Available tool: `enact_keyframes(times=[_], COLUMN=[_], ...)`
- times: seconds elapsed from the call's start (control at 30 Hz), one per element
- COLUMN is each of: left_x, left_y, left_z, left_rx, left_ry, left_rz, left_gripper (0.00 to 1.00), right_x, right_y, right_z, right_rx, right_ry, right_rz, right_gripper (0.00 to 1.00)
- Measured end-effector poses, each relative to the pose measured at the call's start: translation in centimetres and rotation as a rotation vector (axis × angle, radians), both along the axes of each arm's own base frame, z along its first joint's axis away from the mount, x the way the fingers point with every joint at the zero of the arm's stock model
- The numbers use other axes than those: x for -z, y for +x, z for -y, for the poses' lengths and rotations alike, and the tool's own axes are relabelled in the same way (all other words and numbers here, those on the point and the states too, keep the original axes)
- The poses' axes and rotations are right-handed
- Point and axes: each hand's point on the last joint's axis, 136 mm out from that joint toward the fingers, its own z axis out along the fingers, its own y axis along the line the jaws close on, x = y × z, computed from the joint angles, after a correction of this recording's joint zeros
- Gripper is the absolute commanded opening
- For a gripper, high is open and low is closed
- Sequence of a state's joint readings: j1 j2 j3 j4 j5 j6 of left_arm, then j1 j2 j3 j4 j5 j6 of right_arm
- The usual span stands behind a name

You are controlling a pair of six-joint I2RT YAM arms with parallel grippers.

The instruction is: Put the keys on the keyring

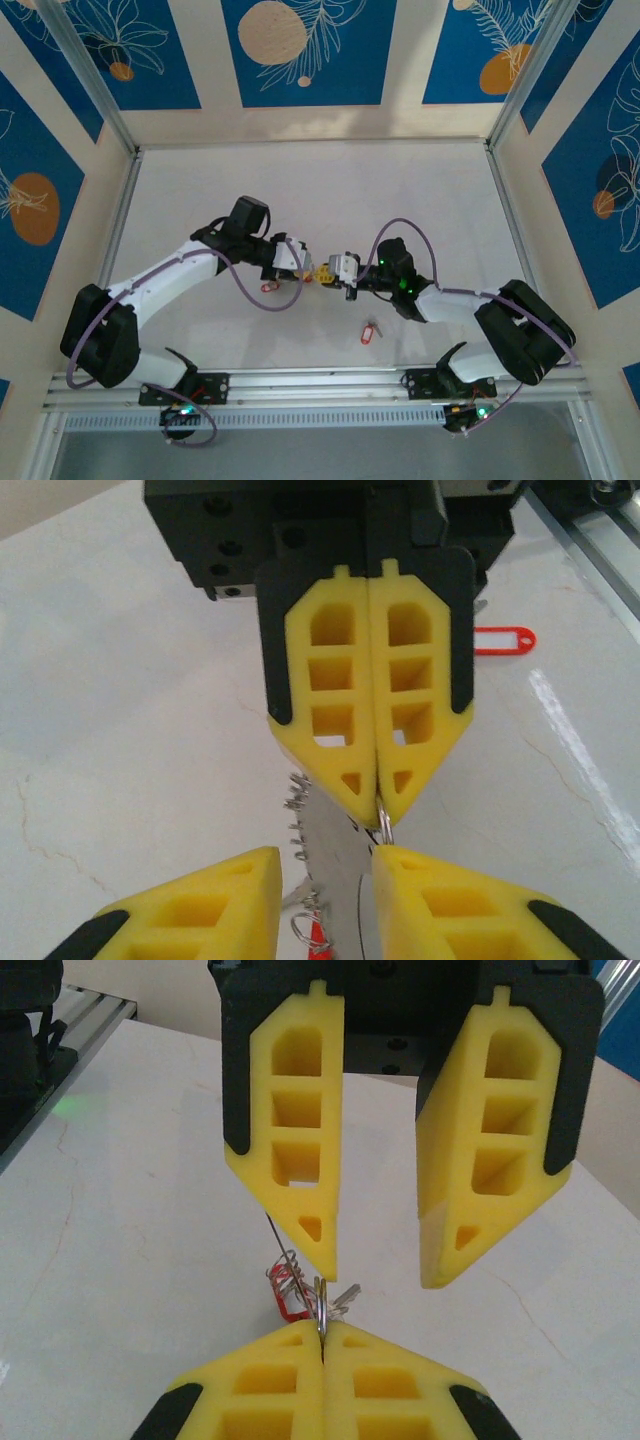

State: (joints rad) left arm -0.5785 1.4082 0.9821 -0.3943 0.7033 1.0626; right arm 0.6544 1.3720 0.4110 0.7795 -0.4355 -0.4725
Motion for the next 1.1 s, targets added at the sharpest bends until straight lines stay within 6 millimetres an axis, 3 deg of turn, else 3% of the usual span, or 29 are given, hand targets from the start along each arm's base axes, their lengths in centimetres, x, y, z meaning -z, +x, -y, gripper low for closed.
enact_keyframes(times=[0.53, 1.1], left_x=[0.83, 0.81], left_y=[-0.59, -0.04], left_z=[-0.27, 0.47], left_rx=[0.033, 0.014], left_ry=[0.041, 0.025], left_rz=[-0.038, -0.016], left_gripper=[0.37, 0.0], right_x=[-0.17, 0.0], right_y=[0.56, 0.89], right_z=[0.21, 0.26], right_rx=[0.025, 0.043], right_ry=[0.004, -0.001], right_rz=[0.014, 0.016], right_gripper=[0.0, 0.0])
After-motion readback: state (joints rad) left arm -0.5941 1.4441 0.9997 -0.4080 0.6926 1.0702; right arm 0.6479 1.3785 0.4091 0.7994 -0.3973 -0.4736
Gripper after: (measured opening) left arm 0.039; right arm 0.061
